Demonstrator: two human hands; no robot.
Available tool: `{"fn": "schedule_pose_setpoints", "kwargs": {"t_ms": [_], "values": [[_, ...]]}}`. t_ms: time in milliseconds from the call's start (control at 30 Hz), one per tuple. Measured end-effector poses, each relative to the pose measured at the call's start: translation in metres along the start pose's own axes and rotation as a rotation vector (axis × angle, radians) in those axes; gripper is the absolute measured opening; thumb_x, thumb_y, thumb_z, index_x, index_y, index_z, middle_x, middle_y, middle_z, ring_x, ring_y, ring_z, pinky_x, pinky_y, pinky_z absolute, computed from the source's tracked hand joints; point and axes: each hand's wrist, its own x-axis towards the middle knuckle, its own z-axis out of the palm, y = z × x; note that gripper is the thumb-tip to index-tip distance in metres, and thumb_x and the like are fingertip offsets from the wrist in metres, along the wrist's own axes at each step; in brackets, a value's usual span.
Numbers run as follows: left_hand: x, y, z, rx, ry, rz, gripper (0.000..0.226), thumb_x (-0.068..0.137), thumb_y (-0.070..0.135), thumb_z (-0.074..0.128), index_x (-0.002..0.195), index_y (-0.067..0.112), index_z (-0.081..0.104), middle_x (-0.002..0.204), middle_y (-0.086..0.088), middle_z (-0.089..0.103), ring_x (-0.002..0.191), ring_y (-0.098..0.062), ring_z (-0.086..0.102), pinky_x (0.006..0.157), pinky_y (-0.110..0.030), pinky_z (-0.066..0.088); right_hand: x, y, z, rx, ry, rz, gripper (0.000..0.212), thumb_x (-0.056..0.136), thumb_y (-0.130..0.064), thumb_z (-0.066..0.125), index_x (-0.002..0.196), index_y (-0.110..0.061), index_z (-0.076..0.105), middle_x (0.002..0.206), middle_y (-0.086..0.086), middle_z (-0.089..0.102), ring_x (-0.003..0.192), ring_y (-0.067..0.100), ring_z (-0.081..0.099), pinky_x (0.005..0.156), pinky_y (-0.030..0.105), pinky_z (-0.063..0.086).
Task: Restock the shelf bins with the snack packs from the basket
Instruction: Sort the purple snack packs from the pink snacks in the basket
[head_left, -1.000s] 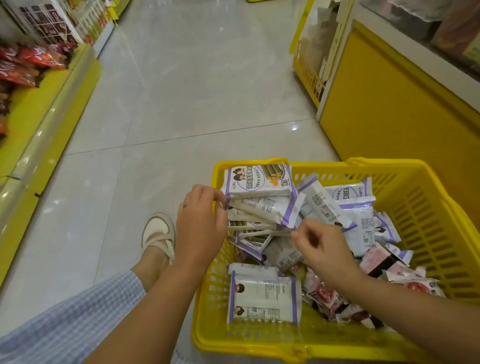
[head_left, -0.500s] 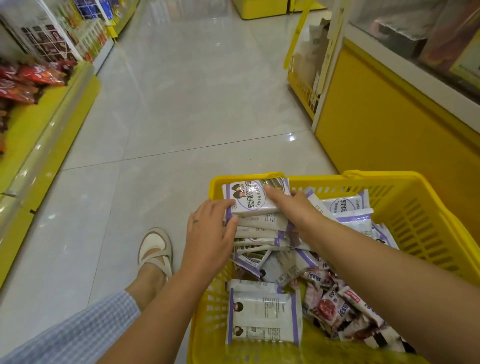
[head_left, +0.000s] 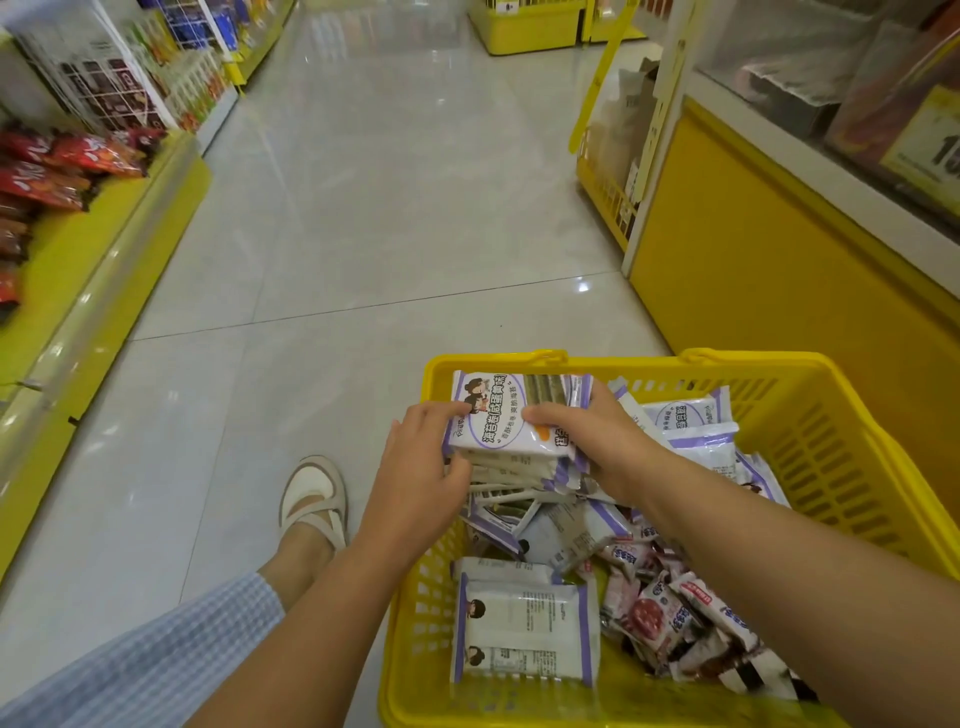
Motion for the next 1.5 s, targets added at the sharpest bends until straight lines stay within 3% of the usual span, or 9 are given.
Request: {"fn": "schedule_pose_setpoints", "kwargs": {"t_ms": [133, 333, 467, 700, 867, 1000, 1167, 1400, 1500], "values": [[-0.004, -0.002, -0.008, -0.049, -0.041, -0.02, 0.05, 0.086, 0.001, 0.05, 0.129, 0.027, 0.05, 0.127, 0.008, 0.046, 0.112, -0.003, 0.047, 0.077, -0.002, 0.04, -0.001, 0.001, 0.005, -0.035, -0.1, 0.046, 0.061, 0.074, -0.018, 0.081, 0.125, -0.013, 0.05, 0.107, 0.012, 0.071, 0.091, 0.028, 0.071, 0.081, 0.044, 0.057], [-0.002, 0.009, -0.019, -0.268, 0.065, -0.036, 0.034, 0.093, 0.003, 0.048, 0.114, 0.029, 0.056, 0.117, 0.007, 0.059, 0.1, 0.004, 0.059, 0.067, -0.008, 0.049, -0.012, -0.004, -0.009, -0.045, -0.136, 0.075, 0.055, 0.075, -0.017, 0.078, 0.123, -0.016, 0.051, 0.115, 0.005, 0.068, 0.092, 0.017, 0.07, 0.084, 0.045, 0.055], [0.003, 0.021, -0.025, -0.365, 0.137, -0.015, 0.036, 0.087, 0.002, 0.048, 0.105, 0.032, 0.059, 0.1, 0.011, 0.062, 0.077, 0.006, 0.059, 0.061, -0.003, 0.041, -0.032, -0.007, -0.041, -0.103, -0.203, 0.063, 0.061, 0.077, -0.015, 0.076, 0.131, -0.014, 0.049, 0.115, 0.009, 0.069, 0.065, 0.013, 0.069, 0.058, 0.032, 0.056], [-0.002, 0.029, -0.022, -0.332, 0.043, 0.036, 0.033, 0.09, 0.008, 0.05, 0.104, 0.037, 0.06, 0.104, 0.013, 0.063, 0.085, -0.003, 0.059, 0.071, -0.009, 0.045, -0.061, 0.035, -0.068, -0.153, -0.445, 0.288, 0.075, 0.052, -0.017, 0.087, 0.119, -0.015, 0.055, 0.112, 0.016, 0.069, 0.104, 0.033, 0.066, 0.092, 0.047, 0.052], [-0.003, 0.026, -0.016, -0.231, -0.191, -0.044, 0.03, 0.093, 0.01, 0.049, 0.108, 0.035, 0.059, 0.102, 0.012, 0.063, 0.067, 0.003, 0.055, 0.058, -0.008, 0.044, -0.071, 0.078, -0.047, -0.23, -0.437, 0.298, 0.052, 0.076, -0.013, 0.078, 0.122, -0.015, 0.055, 0.116, 0.008, 0.069, 0.11, 0.024, 0.064, 0.101, 0.043, 0.046], [-0.019, 0.022, 0.008, 0.034, -0.551, -0.078, 0.035, 0.096, 0.025, 0.051, 0.131, 0.029, 0.051, 0.126, 0.006, 0.059, 0.101, -0.005, 0.057, 0.075, -0.015, 0.043, -0.074, 0.077, -0.042, -0.427, -0.56, 0.162, 0.048, 0.078, -0.028, 0.079, 0.12, -0.021, 0.057, 0.11, 0.003, 0.069, 0.091, 0.001, 0.067, 0.073, 0.013, 0.052], [-0.031, 0.015, 0.025, 0.222, -0.933, -0.146, 0.067, 0.089, 0.048, 0.06, 0.147, 0.03, 0.032, 0.149, 0.004, 0.042, 0.129, -0.017, 0.047, 0.102, -0.031, 0.041, -0.063, 0.08, -0.058, -0.458, -0.47, 0.297, 0.065, 0.076, -0.044, 0.076, 0.132, -0.041, 0.044, 0.134, 0.001, 0.045, 0.121, 0.019, 0.05, 0.095, 0.037, 0.046], [-0.031, 0.019, 0.027, 0.477, -1.083, -0.067, 0.082, 0.078, 0.039, 0.076, 0.146, 0.034, 0.031, 0.142, 0.003, 0.049, 0.123, -0.021, 0.051, 0.085, -0.029, 0.044, -0.069, 0.079, -0.049, -0.809, -0.57, 0.158, 0.077, 0.078, -0.033, 0.077, 0.141, -0.033, 0.032, 0.103, -0.019, 0.061, 0.086, -0.006, 0.065, 0.069, 0.009, 0.048], [-0.037, 0.02, 0.028, 0.544, -1.031, -0.025, 0.087, 0.076, 0.037, 0.078, 0.147, 0.034, 0.028, 0.146, 0.002, 0.045, 0.129, -0.024, 0.046, 0.096, -0.036, 0.042, -0.07, 0.084, -0.044, -0.872, -0.553, 0.135, 0.082, 0.082, -0.035, 0.073, 0.147, -0.028, 0.023, 0.117, -0.009, 0.063, 0.1, 0.004, 0.062, 0.089, 0.022, 0.048]]}}
